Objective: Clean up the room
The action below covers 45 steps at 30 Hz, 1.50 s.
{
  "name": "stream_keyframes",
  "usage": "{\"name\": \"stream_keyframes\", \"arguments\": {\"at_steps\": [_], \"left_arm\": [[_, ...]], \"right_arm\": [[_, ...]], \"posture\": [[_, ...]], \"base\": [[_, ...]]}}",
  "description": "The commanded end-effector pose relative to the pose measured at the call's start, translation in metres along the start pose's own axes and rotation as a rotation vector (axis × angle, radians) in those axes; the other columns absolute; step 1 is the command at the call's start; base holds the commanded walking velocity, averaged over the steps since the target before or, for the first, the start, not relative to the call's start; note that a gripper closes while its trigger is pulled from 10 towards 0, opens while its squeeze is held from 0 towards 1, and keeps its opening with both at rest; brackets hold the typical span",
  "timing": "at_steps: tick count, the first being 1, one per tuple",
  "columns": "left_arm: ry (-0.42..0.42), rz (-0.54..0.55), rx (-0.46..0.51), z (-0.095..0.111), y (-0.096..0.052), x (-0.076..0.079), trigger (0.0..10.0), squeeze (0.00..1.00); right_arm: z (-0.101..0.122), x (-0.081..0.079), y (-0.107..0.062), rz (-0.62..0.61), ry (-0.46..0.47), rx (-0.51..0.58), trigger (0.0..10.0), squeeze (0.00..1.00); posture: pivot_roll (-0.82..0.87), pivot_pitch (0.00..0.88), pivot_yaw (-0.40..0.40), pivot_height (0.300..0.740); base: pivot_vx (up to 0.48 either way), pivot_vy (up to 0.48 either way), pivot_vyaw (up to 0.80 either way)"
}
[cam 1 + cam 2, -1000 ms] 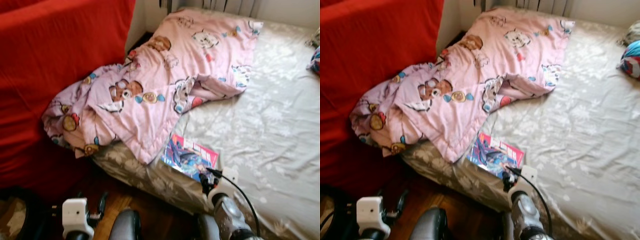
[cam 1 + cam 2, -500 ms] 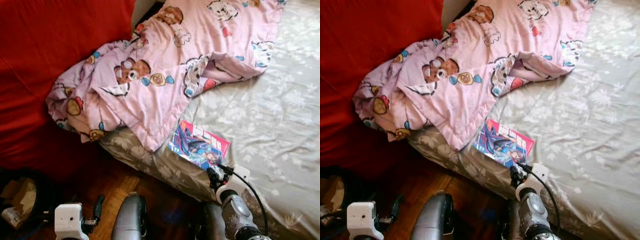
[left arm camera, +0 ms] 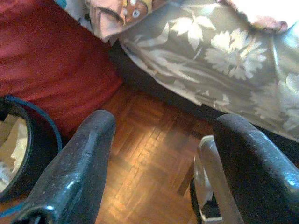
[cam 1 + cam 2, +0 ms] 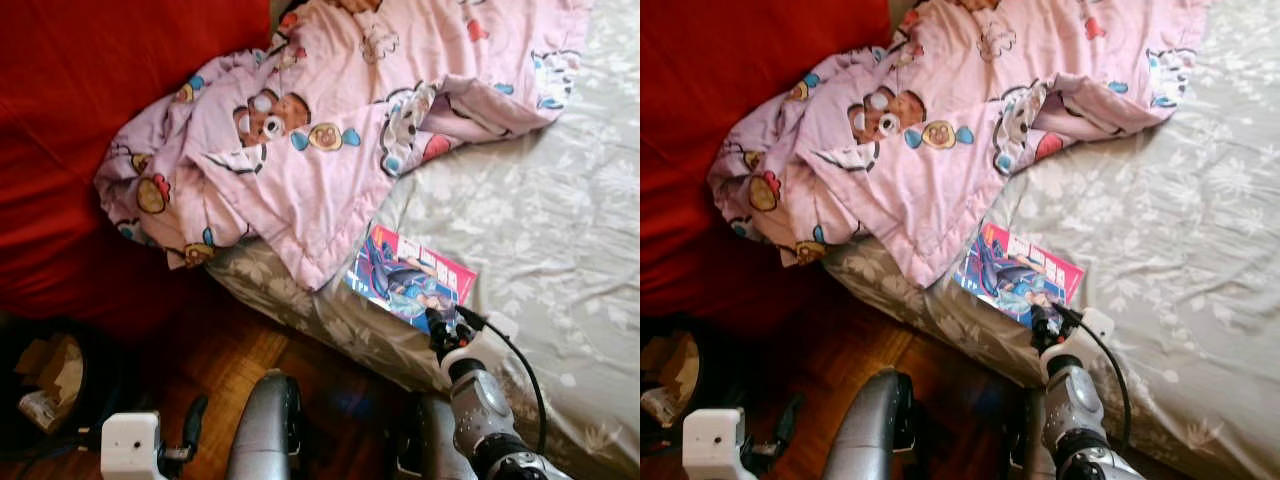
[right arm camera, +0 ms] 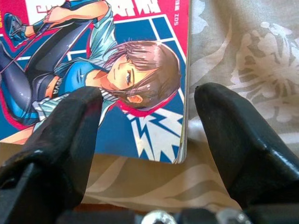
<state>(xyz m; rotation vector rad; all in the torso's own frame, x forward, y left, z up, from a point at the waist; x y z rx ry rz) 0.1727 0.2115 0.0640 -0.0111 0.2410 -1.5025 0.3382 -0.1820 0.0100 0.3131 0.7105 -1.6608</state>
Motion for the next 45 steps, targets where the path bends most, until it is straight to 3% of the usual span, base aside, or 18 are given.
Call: {"name": "stream_keyframes", "arguments": {"at_steps": [1,11,22,40,45], "left_arm": [[0.004,0.008,-0.062,-0.009,-0.011,-0.003,10.0,0.00],[0.009,-0.002,-0.093,-0.008,-0.021,-0.003,10.0,0.00],[0.016,-0.007,-0.127,-0.008,-0.033,-0.004,10.0,0.00],[0.014,-0.005,-0.144,0.001,-0.049,-0.004,10.0,0.00],[0.003,-0.003,-0.152,0.004,-0.057,-0.001,10.0,0.00]], "right_arm": [[-0.009,0.008,-0.005,-0.024,0.029,-0.024,10.0,0.00],[-0.007,0.009,-0.005,-0.012,0.103,-0.017,10.0,0.00],[-0.008,0.013,-0.007,0.044,0.363,-0.018,10.0,0.00],[-0.015,0.010,-0.012,0.159,0.507,-0.066,10.0,0.00],[-0.026,0.018,-0.020,0.154,0.567,-0.114,10.0,0.00]], "posture": [[0.28,0.441,0.094,0.643],[0.29,0.462,0.110,0.643],[0.30,0.480,0.132,0.643],[0.33,0.537,0.149,0.643],[0.33,0.559,0.152,0.643]], "base": [[0.000,0.000,0.00],[0.000,0.000,0.00],[0.000,0.000,0.00],[0.000,0.000,0.00],[0.000,0.000,0.00]]}}
Point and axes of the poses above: a point about 5 cm out from each wrist's last joint towards the gripper, its own y axis pointing out of the wrist towards the gripper, its own z axis along the axis of the wrist's last joint, x = y × z, the point moved 3 cm from there along y, pointing out of the wrist towards the gripper, and after that the axes turned 4 degrees about y, right-handed, at the moved point
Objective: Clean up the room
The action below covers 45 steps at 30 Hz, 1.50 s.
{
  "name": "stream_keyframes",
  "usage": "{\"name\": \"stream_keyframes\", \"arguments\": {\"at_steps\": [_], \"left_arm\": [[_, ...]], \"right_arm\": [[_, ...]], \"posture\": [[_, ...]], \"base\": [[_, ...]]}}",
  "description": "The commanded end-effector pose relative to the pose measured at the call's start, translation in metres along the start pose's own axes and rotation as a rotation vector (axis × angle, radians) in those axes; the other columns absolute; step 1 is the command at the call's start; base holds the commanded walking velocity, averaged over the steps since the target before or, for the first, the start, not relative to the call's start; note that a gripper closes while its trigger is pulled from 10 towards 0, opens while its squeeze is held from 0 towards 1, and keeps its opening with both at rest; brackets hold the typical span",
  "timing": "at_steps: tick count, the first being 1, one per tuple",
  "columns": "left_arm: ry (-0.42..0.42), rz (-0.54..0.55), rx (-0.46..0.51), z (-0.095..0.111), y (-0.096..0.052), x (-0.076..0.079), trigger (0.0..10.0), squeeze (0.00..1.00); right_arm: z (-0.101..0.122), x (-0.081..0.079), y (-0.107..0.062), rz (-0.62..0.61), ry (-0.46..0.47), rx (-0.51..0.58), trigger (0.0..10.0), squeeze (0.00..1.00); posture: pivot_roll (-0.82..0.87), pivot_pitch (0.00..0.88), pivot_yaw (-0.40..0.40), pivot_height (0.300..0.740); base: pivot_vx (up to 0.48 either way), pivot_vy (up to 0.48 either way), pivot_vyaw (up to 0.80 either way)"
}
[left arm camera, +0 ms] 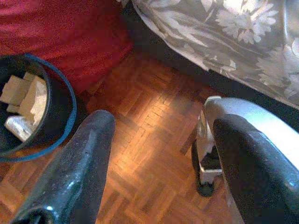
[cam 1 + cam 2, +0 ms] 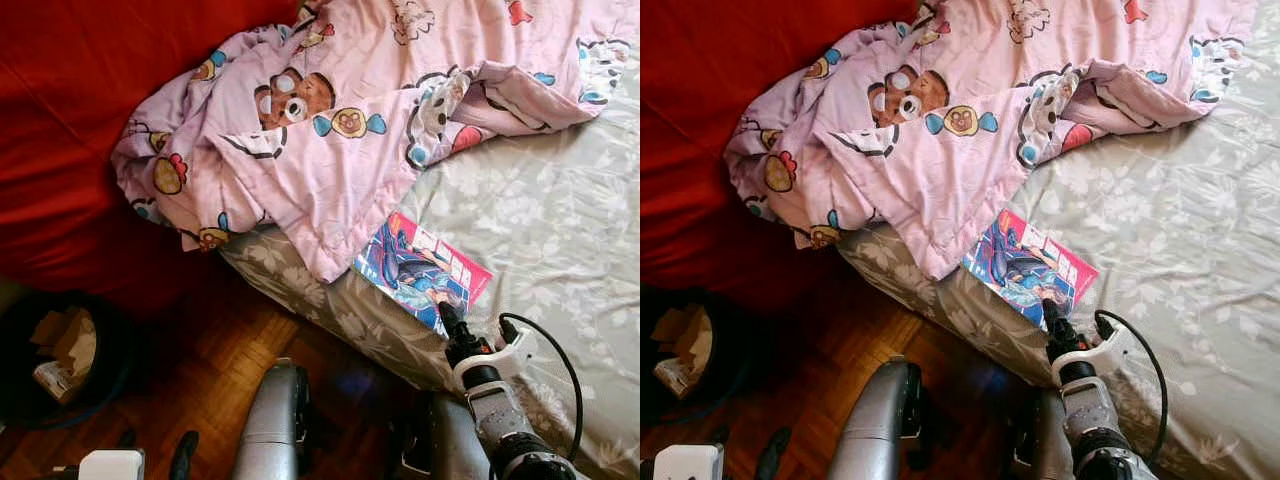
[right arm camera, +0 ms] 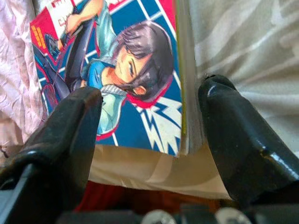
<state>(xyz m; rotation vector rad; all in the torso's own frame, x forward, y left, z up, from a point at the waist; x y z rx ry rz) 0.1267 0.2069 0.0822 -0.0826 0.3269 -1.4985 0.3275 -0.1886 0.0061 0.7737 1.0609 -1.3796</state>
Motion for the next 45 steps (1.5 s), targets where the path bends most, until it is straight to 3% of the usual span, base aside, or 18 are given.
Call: {"name": "stream_keyframes", "arguments": {"at_steps": [1,12,16,17,23,27,35,45], "left_arm": [[-0.012,0.004,-0.054,-0.008,-0.008,0.000,10.0,0.00],[-0.016,0.007,-0.065,-0.005,-0.015,0.000,10.0,0.00],[-0.018,0.008,-0.073,-0.008,-0.015,0.000,10.0,0.00],[-0.020,0.009,-0.075,-0.009,-0.015,0.000,10.0,0.00],[-0.023,0.014,-0.066,-0.012,-0.005,0.001,10.0,0.00],[-0.023,0.016,-0.042,-0.011,0.006,0.001,10.0,0.00],[-0.017,0.009,-0.042,-0.016,0.016,0.001,10.0,0.00],[-0.011,-0.008,-0.028,-0.020,0.032,0.004,10.0,0.00]], "right_arm": [[-0.020,0.018,-0.014,-0.057,0.069,-0.055,10.0,0.00],[-0.039,0.022,-0.022,-0.039,0.102,-0.156,10.0,0.00],[-0.047,0.019,-0.022,-0.023,0.059,-0.199,10.0,0.00],[-0.041,0.022,-0.021,-0.062,0.018,-0.162,10.0,0.00],[-0.005,0.035,-0.022,-0.198,-0.016,0.033,10.0,0.00],[0.026,0.044,-0.027,-0.271,-0.121,0.141,10.0,0.00],[0.064,0.065,-0.050,-0.408,-0.223,0.249,10.0,0.00],[0.077,0.091,-0.082,-0.544,-0.301,0.287,10.0,0.00]], "posture": [[0.34,0.561,0.153,0.643],[0.35,0.581,0.158,0.643],[0.34,0.583,0.154,0.643],[0.34,0.582,0.151,0.643],[0.33,0.545,0.137,0.643],[0.31,0.519,0.129,0.643],[0.28,0.487,0.116,0.643],[0.26,0.461,0.110,0.643]], "base": [[0.000,0.000,0.00],[0.000,0.000,0.00],[0.000,0.000,0.00],[0.000,0.000,0.00],[0.000,0.000,0.00],[0.000,0.000,0.00],[0.000,0.000,0.00],[0.000,0.000,0.00]]}}
Point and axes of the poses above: a point about 5 cm out from each wrist's last joint towards the gripper, its own y axis pointing out of the wrist towards the gripper, its own z axis along the axis of the wrist's last joint, x = y × z, the point moved 3 cm from there along y, pointing out of the wrist towards the gripper, and after that the axes turned 4 degrees about y, right-handed, at the moved point
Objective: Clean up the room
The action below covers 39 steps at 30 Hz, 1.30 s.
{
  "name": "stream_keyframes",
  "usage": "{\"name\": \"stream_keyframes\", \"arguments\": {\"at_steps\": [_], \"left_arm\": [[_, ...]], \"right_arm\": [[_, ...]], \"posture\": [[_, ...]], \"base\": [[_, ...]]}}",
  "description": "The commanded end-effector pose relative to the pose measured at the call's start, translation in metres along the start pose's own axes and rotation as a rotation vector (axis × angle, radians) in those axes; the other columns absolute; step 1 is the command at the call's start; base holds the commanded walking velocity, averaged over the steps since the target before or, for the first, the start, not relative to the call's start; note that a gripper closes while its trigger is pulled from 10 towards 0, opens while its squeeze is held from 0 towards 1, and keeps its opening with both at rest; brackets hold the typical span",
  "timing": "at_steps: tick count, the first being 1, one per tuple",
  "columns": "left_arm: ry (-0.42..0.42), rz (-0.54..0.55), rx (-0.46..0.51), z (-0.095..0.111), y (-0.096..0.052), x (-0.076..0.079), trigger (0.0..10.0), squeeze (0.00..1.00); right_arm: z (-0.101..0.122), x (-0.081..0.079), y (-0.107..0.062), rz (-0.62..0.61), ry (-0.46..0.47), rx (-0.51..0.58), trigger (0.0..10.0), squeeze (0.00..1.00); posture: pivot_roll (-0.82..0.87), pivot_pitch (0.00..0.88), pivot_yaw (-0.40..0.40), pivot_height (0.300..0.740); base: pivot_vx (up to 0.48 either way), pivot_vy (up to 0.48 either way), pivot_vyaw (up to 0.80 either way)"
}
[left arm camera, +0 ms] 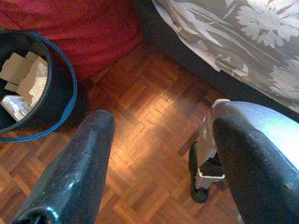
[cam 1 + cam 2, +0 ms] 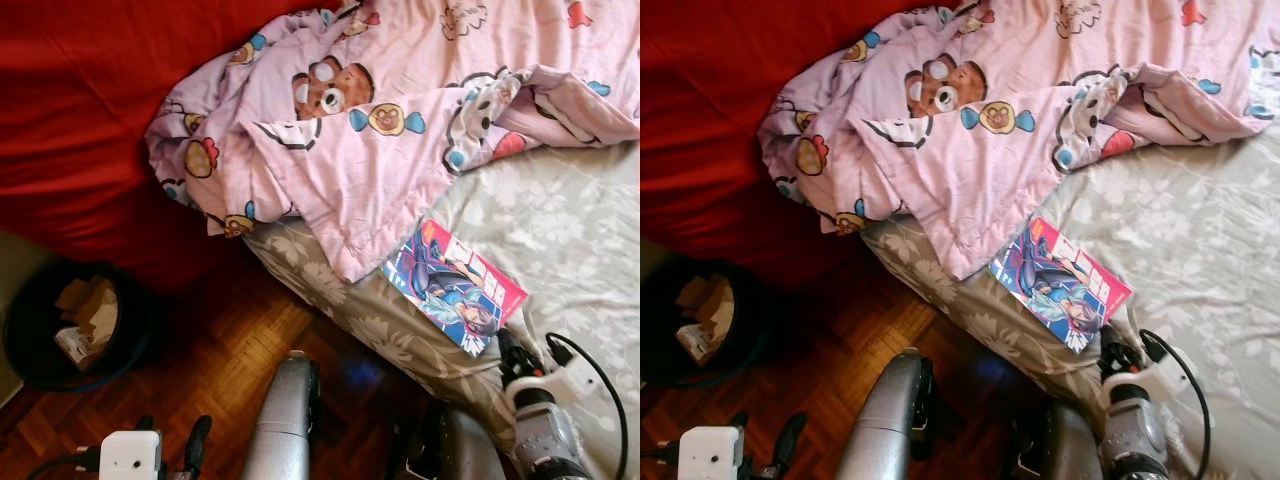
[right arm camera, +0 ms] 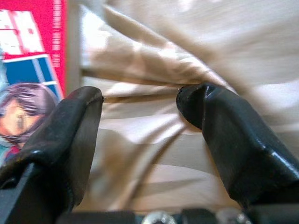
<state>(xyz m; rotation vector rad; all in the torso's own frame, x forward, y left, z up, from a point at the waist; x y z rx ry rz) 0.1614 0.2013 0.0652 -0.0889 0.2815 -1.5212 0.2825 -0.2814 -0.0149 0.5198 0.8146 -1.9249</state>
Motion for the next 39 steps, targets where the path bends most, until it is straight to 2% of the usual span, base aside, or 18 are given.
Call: {"name": "stream_keyframes", "arguments": {"at_steps": [1,5,6,8,9,10,11,15,16,17,22,25,28,29,30,31,34,39], "left_arm": [[0.020,0.015,-0.055,-0.013,-0.006,-0.006,10.0,0.00],[0.023,0.015,-0.048,-0.014,-0.001,-0.006,10.0,0.00],[0.023,0.015,-0.045,-0.014,0.000,-0.006,10.0,0.00],[0.023,0.016,-0.044,-0.014,0.001,-0.007,10.0,0.00],[0.024,0.016,-0.042,-0.014,0.002,-0.007,10.0,0.00],[0.025,0.018,-0.037,-0.015,0.005,-0.008,10.0,0.00],[0.025,0.018,-0.037,-0.015,0.005,-0.008,10.0,0.00],[0.031,0.014,-0.022,-0.014,0.011,-0.007,10.0,0.00],[0.031,0.014,-0.022,-0.014,0.011,-0.007,10.0,0.00],[0.033,0.014,-0.016,-0.014,0.013,-0.008,10.0,0.00],[0.035,0.020,-0.015,-0.016,0.014,-0.009,10.0,0.00],[0.034,0.021,-0.015,-0.017,0.015,-0.009,10.0,0.00],[0.035,0.021,-0.014,-0.018,0.015,-0.009,10.0,0.00],[0.036,0.020,-0.016,-0.019,0.015,-0.009,10.0,0.00],[0.037,0.018,-0.017,-0.020,0.014,-0.008,10.0,0.00],[0.037,0.018,-0.017,-0.020,0.014,-0.007,10.0,0.00],[0.035,0.019,-0.014,-0.020,0.013,-0.006,10.0,0.00],[0.038,0.021,-0.019,-0.022,0.009,-0.006,10.0,0.00]], "right_arm": [[0.000,0.042,-0.018,-0.161,-0.002,0.004,10.0,0.00],[0.003,0.045,-0.018,-0.194,-0.015,0.020,10.0,0.00],[0.000,0.038,-0.015,-0.158,-0.009,0.013,10.0,0.00],[-0.001,0.034,-0.014,-0.139,-0.011,0.008,10.0,0.00],[-0.003,0.029,-0.013,-0.115,-0.007,0.004,10.0,0.00],[-0.009,0.013,-0.009,-0.037,0.011,-0.003,10.0,0.00],[-0.009,0.013,-0.009,-0.037,0.011,-0.003,10.0,0.00],[-0.010,-0.019,-0.003,0.119,0.051,0.028,10.0,0.00],[-0.010,-0.019,-0.003,0.119,0.051,0.028,10.0,0.00],[-0.006,-0.029,0.000,0.166,0.070,0.052,10.0,0.00],[-0.004,-0.059,0.001,0.324,0.104,0.069,10.0,0.00],[-0.005,-0.068,0.000,0.362,0.111,0.072,10.0,0.00],[-0.010,-0.074,-0.001,0.393,0.167,0.053,10.0,0.00],[-0.020,-0.078,-0.003,0.416,0.193,0.006,10.0,0.00],[-0.041,-0.083,-0.008,0.448,0.217,-0.082,10.0,0.00],[-0.047,-0.085,-0.010,0.458,0.222,-0.112,10.0,0.00],[-0.062,-0.085,-0.015,0.448,0.231,-0.154,10.0,0.00],[-0.067,-0.084,-0.015,0.416,0.256,-0.165,10.0,0.00]], "posture": [[0.26,0.461,0.110,0.643],[0.26,0.448,0.105,0.643],[0.26,0.440,0.102,0.643],[0.25,0.436,0.100,0.643],[0.25,0.434,0.098,0.643],[0.24,0.419,0.095,0.643],[0.24,0.419,0.095,0.643],[0.24,0.402,0.091,0.643],[0.24,0.402,0.091,0.643],[0.24,0.399,0.087,0.643],[0.23,0.385,0.081,0.643],[0.24,0.386,0.082,0.643],[0.24,0.386,0.082,0.643],[0.23,0.388,0.076,0.643],[0.23,0.390,0.075,0.643],[0.23,0.390,0.075,0.643],[0.24,0.397,0.072,0.643],[0.24,0.403,0.072,0.643]], "base": [[0.000,0.000,0.00],[0.000,0.000,0.00],[0.000,0.000,0.00],[0.000,0.000,0.00],[0.000,0.000,0.00],[0.000,0.000,0.00],[0.000,0.000,0.00],[0.000,0.000,0.00],[0.000,0.000,0.00],[0.000,0.000,0.00],[0.000,0.000,0.00],[0.000,0.000,0.00],[0.000,0.000,0.00],[0.000,0.000,0.00],[0.000,0.000,0.00],[0.000,0.000,0.00],[0.000,0.000,0.00],[0.000,0.000,0.00]]}}
Point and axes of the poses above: a point about 5 cm out from each wrist's last joint towards the gripper, its own y axis pointing out of the wrist towards the gripper, its own z axis along the axis of the wrist's last joint, x = y × z, the point moved 3 cm from there along y, pointing out of the wrist towards the gripper, and after that the axes turned 4 degrees about y, right-handed, at the moved point
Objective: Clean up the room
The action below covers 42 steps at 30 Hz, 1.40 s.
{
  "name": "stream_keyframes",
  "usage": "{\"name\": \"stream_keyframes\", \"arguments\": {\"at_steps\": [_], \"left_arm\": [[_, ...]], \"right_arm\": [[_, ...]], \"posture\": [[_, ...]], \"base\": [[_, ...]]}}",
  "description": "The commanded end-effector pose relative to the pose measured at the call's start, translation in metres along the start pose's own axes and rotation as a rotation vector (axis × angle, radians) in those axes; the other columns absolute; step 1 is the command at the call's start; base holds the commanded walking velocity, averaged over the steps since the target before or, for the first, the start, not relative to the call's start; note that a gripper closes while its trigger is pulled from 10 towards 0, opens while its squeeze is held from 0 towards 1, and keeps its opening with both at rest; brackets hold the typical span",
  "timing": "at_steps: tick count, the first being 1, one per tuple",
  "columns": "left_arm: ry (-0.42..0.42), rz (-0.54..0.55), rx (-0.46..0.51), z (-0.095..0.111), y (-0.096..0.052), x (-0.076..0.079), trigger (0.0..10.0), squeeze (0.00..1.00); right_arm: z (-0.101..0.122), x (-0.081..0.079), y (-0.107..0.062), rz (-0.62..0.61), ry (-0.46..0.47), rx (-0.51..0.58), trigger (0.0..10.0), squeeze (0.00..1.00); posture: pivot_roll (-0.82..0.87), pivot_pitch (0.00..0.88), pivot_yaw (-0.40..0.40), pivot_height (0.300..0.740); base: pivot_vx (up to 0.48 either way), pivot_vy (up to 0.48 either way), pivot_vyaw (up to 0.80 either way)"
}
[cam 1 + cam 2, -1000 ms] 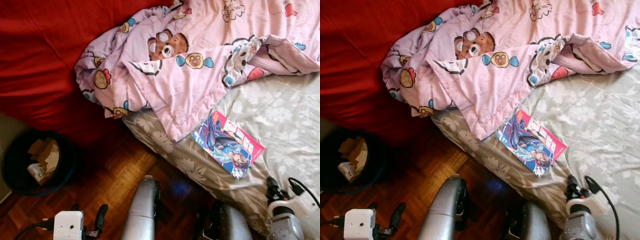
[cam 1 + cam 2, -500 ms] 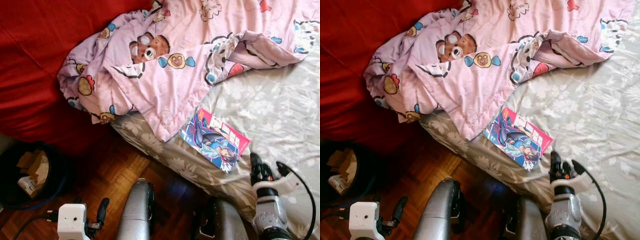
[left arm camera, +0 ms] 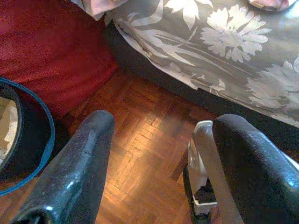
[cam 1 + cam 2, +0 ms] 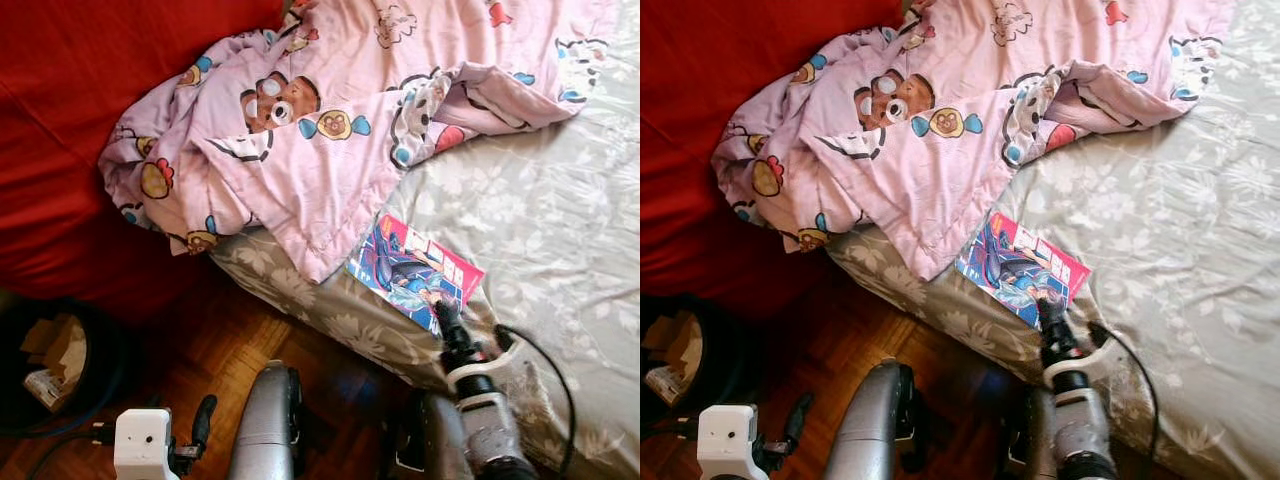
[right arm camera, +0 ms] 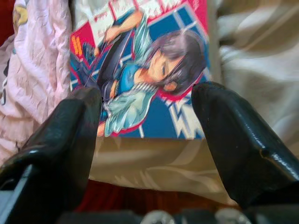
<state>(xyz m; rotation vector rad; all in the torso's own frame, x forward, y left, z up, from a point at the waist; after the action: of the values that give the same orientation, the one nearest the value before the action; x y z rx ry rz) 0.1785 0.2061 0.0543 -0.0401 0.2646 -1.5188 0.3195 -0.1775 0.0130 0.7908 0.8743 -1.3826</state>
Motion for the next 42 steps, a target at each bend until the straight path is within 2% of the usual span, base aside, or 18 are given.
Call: {"name": "stream_keyframes", "arguments": {"at_steps": [1,14,26,42], "left_arm": [[0.021,0.012,-0.066,-0.015,-0.012,-0.004,10.0,0.00],[0.025,0.021,-0.077,-0.019,-0.019,-0.005,10.0,0.00],[0.043,0.019,-0.100,-0.021,-0.031,-0.008,10.0,0.00],[0.050,0.007,-0.120,-0.021,-0.041,-0.006,10.0,0.00]], "right_arm": [[-0.009,0.013,-0.010,-0.064,0.029,-0.026,10.0,0.00],[0.002,0.006,-0.002,-0.012,0.049,0.011,10.0,0.00],[0.006,0.012,-0.004,-0.044,0.071,0.034,10.0,0.00],[0.001,0.024,-0.012,-0.097,0.068,-0.009,10.0,0.00]], "posture": [[0.25,0.407,0.072,0.643],[0.25,0.424,0.071,0.643],[0.26,0.458,0.078,0.643],[0.27,0.483,0.088,0.643]], "base": [[0.000,0.000,0.00],[0.000,0.000,0.00],[0.000,0.000,0.00],[0.000,0.000,0.00]]}}
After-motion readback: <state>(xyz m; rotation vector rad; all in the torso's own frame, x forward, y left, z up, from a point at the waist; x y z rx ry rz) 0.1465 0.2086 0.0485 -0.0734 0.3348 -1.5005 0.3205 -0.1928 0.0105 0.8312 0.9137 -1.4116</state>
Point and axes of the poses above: a point about 5 cm out from each wrist's last joint towards the gripper, its own y axis pointing out of the wrist towards the gripper, its own z axis along the axis of the wrist's last joint, x = y × z, the point moved 3 cm from there along y, pointing out of the wrist towards the gripper, and after that the axes turned 4 degrees about y, right-handed, at the moved point
